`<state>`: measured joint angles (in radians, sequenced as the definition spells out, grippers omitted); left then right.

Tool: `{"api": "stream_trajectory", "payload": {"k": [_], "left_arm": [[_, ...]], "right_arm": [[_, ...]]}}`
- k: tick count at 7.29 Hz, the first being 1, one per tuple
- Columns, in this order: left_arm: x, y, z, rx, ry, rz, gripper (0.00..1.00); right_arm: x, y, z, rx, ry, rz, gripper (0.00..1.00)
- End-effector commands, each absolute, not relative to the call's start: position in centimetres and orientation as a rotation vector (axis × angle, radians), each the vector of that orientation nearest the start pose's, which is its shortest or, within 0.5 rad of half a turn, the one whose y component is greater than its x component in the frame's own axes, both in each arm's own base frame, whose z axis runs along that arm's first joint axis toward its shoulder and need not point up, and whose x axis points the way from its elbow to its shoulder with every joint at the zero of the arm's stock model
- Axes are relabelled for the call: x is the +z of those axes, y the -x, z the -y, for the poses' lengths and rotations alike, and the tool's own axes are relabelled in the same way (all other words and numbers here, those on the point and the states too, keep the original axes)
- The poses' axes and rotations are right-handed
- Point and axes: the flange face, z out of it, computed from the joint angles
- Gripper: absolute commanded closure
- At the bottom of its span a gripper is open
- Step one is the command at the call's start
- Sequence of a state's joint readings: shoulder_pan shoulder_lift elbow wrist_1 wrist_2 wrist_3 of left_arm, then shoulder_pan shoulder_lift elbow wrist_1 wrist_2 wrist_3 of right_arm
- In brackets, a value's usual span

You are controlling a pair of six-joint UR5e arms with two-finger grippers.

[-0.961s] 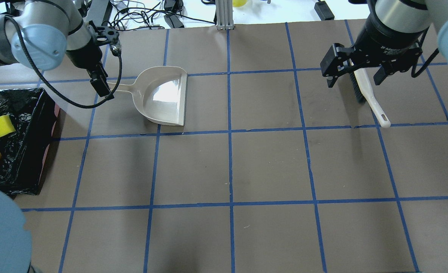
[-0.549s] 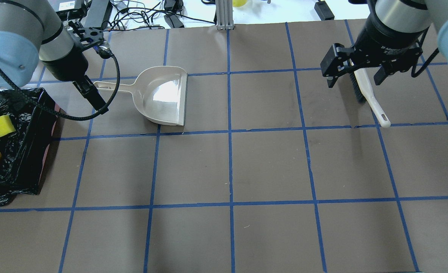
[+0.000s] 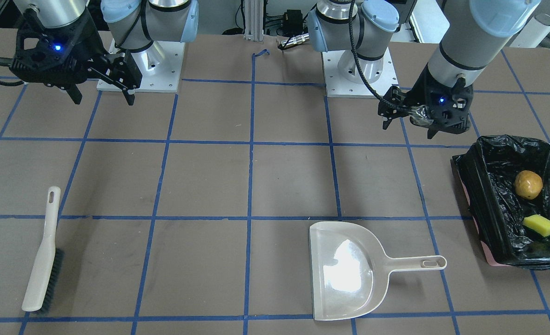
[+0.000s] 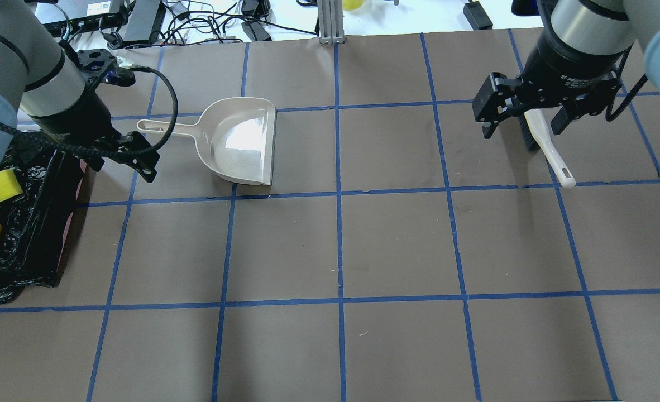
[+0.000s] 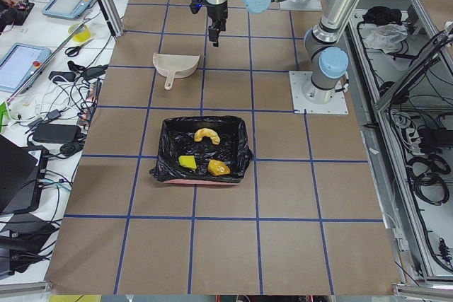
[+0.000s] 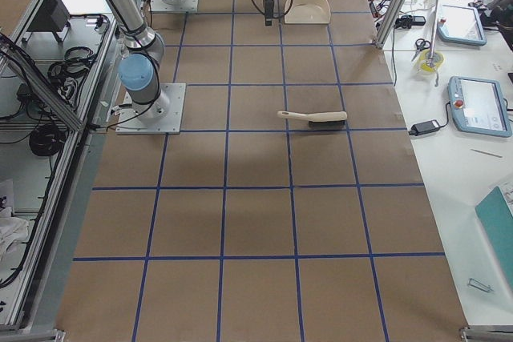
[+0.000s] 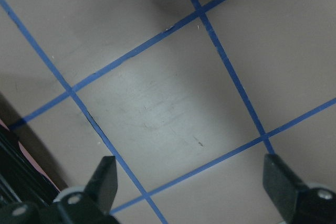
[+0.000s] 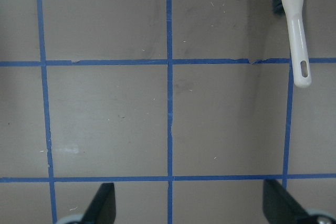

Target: Sweep and dump trash into bin

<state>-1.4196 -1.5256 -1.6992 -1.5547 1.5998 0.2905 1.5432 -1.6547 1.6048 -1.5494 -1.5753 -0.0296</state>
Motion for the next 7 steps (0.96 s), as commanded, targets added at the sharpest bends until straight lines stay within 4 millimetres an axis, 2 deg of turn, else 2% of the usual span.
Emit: {"api": "stream_trajectory", "payload": {"k": [1,2,3,4,6,7], "left_arm": [[50.3,6.9,48.1,0.198,0.203,-3.118,0.00],[50.8,7.6,49.4,0.191,0.204,-3.115,0.00],[50.5,10.4,49.7,0.191,0.193,-3.103,0.00],[50.7,12.7,49.0,0.180,0.161,-3.090,0.00],[50.7,12.8,49.4,0.111,0.122,-3.102,0.00],[50.8,12.6,49.5,0.091,0.035,-3.108,0.00]], "right_arm": [[50.8,-12.0,46.2,-0.041,0.002,-3.147,0.00],[50.9,-12.0,46.2,-0.046,0.002,-3.147,0.00],[50.9,-12.0,46.2,-0.043,0.002,-3.147,0.00],[50.8,-12.0,46.2,-0.041,0.002,-3.147,0.00],[50.8,-12.0,46.2,-0.041,0.002,-3.147,0.00],[50.8,-12.0,46.2,-0.041,0.002,-3.147,0.00]]}}
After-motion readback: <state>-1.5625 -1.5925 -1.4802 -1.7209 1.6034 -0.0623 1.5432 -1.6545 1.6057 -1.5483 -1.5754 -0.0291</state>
